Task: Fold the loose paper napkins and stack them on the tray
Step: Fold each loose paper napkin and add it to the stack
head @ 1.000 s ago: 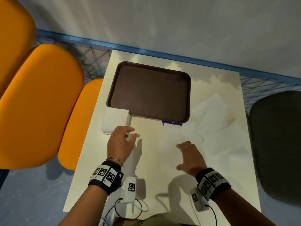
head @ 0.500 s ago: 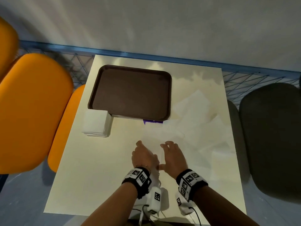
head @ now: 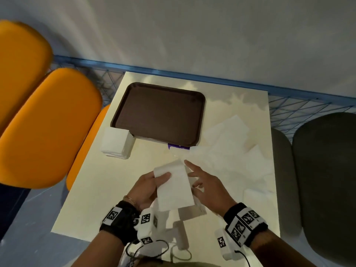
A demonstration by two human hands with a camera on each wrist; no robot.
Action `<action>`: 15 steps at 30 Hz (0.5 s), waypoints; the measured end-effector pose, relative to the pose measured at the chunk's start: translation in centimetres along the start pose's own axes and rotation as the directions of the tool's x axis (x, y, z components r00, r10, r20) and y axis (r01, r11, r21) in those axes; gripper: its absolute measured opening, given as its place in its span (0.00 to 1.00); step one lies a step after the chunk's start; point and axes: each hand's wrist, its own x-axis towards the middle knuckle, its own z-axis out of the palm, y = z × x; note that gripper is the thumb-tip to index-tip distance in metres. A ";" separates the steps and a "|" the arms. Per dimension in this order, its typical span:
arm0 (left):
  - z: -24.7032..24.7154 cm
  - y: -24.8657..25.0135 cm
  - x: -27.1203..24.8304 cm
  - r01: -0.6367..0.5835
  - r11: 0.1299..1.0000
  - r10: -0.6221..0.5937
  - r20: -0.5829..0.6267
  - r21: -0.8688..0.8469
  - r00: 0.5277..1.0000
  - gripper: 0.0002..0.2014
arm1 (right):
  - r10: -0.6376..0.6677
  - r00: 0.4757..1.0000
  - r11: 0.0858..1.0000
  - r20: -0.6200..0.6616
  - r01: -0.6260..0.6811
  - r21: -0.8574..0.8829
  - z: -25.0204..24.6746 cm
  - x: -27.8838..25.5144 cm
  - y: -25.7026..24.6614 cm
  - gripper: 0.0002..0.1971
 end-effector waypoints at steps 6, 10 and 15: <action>2.6 0.6 -3.2 -0.041 0.999 0.040 0.133 -0.001 0.990 0.18 | -0.315 0.920 0.920 -0.232 0.356 0.163 -1.9 -1.1 -2.3 0.23; 3.8 1.2 -4.6 -0.076 0.997 0.073 0.142 0.009 0.987 0.17 | -0.315 0.911 0.926 -0.266 0.356 0.123 -3.6 -1.3 -3.5 0.22; 4.0 2.3 -4.3 -0.166 0.985 0.170 0.085 -0.047 0.982 0.23 | -0.351 0.918 0.917 -0.182 0.377 0.130 -5.4 -2.1 -5.2 0.20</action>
